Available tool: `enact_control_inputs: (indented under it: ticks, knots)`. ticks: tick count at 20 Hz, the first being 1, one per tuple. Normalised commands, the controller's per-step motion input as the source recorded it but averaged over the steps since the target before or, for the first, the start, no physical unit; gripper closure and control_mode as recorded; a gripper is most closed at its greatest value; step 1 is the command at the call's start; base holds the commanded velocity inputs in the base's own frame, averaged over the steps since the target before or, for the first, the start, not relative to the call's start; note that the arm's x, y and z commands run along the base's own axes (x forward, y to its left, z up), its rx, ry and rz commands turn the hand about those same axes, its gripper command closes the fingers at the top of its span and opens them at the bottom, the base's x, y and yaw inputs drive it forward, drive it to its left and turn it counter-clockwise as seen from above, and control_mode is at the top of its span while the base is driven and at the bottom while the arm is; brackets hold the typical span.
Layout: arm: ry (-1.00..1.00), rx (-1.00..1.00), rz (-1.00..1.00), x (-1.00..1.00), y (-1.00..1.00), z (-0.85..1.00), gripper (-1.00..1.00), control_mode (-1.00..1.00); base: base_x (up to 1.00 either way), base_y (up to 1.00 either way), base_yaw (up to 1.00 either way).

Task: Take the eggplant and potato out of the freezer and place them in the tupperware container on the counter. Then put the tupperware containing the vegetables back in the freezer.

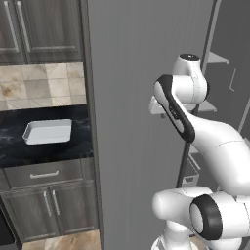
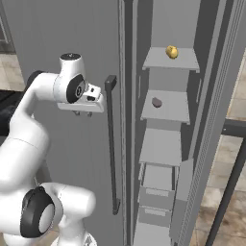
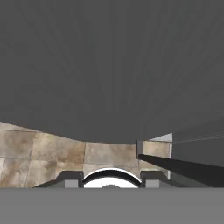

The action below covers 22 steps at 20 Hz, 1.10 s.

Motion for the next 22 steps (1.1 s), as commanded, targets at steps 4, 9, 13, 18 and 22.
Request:
enact_control_inputs:
  ticks: [4, 9, 13, 18, 22]
  knots:
    - [0.00, 0.00, 0.00, -0.06, 0.01, 0.00, -1.00, -1.00, 0.00, 0.00, 0.00]
    - [-0.07, -0.03, 0.00, -0.34, 0.22, 0.00, -1.00, -1.00, 0.00, 0.00, 0.00]
    - [-0.01, -0.04, 0.00, -0.41, 0.29, 0.13, -1.00, -1.00, 0.00, 0.00, 0.00]
    - [0.00, -0.04, 0.00, -0.45, 0.21, 0.22, -1.00, -1.00, 0.00, 0.00, 0.00]
    - [0.01, 0.00, -0.06, -0.48, 0.02, 0.16, -1.00, -1.00, 0.00, 0.00, 0.00]
